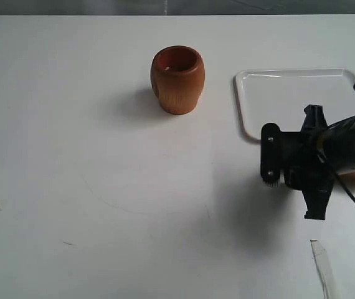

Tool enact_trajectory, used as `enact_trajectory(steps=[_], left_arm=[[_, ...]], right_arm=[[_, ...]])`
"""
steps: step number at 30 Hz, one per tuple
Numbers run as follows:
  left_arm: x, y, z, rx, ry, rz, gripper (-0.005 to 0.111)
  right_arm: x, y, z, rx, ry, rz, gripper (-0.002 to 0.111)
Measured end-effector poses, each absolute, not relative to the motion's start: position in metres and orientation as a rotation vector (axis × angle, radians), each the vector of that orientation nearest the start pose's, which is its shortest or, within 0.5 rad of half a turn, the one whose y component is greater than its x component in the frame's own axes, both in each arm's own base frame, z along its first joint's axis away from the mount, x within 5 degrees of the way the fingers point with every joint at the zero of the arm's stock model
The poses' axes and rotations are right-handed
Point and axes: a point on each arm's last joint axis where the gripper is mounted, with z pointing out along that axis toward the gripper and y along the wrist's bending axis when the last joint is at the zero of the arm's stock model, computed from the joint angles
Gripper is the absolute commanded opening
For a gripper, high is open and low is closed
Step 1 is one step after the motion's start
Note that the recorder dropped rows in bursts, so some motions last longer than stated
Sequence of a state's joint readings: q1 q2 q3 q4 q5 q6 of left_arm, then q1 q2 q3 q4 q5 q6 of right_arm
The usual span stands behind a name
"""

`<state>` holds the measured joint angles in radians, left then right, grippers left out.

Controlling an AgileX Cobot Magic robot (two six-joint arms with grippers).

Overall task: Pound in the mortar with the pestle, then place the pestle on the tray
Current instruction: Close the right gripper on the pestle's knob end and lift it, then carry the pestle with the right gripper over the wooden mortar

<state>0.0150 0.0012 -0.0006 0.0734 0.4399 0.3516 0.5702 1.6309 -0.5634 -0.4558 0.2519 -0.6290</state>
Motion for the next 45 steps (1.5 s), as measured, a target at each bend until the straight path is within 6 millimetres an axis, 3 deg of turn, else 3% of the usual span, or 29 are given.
enact_trajectory(steps=[12,14,15,22,26,27,28,30,31,33,36,38,40,41,43,45], left_arm=[[0.051,0.004,0.174,0.367,1.901,0.320,0.000],[0.051,0.004,0.174,0.367,1.901,0.320,0.000],[0.051,0.004,0.174,0.367,1.901,0.320,0.000],[0.051,0.004,0.174,0.367,1.901,0.320,0.000],[0.051,0.004,0.174,0.367,1.901,0.320,0.000],[0.051,0.004,0.174,0.367,1.901,0.320,0.000],[0.051,0.004,0.174,0.367,1.901,0.320,0.000],[0.051,0.004,0.174,0.367,1.901,0.320,0.000],[0.051,0.004,0.174,0.367,1.901,0.320,0.000],[0.051,0.004,0.174,0.367,1.901,0.320,0.000],[0.051,0.004,0.174,0.367,1.901,0.320,0.000],[0.051,0.004,0.174,0.367,1.901,0.320,0.000],[0.051,0.004,0.174,0.367,1.901,0.320,0.000],[0.051,0.004,0.174,0.367,1.901,0.320,0.000],[0.051,0.004,0.174,0.367,1.901,0.320,0.000],[0.051,0.004,0.174,0.367,1.901,0.320,0.000]], right_arm=[[0.217,0.125,0.122,-1.966,1.927,-0.252,0.032],[0.221,0.117,0.122,-1.936,1.963,-0.263,0.003],[0.222,0.115,0.122,-1.926,1.967,-0.265,0.000],[0.232,0.117,0.132,-1.898,2.051,-0.293,0.000],[0.232,0.119,0.133,-1.859,2.082,-0.266,0.009],[0.232,0.119,0.133,-1.857,2.084,-0.264,0.015],[0.232,0.119,0.133,-1.854,2.089,-0.262,0.031],[0.231,0.119,0.133,-1.854,2.096,-0.261,0.049],[0.231,0.118,0.132,-1.862,2.096,-0.262,0.051],[0.231,0.118,0.132,-1.879,2.087,-0.266,0.047],[0.231,0.118,0.132,-1.891,2.082,-0.267,0.028],[0.231,0.118,0.121,-1.913,2.115,-0.253,0.021],[0.232,0.119,0.117,-1.921,2.125,-0.248,0.001],[0.233,0.120,0.118,-1.921,2.125,-0.247,0.000],[0.238,0.129,0.128,-1.869,2.111,-0.236,0.000],[0.248,0.145,0.166,-1.656,2.015,-0.187,0.000]])
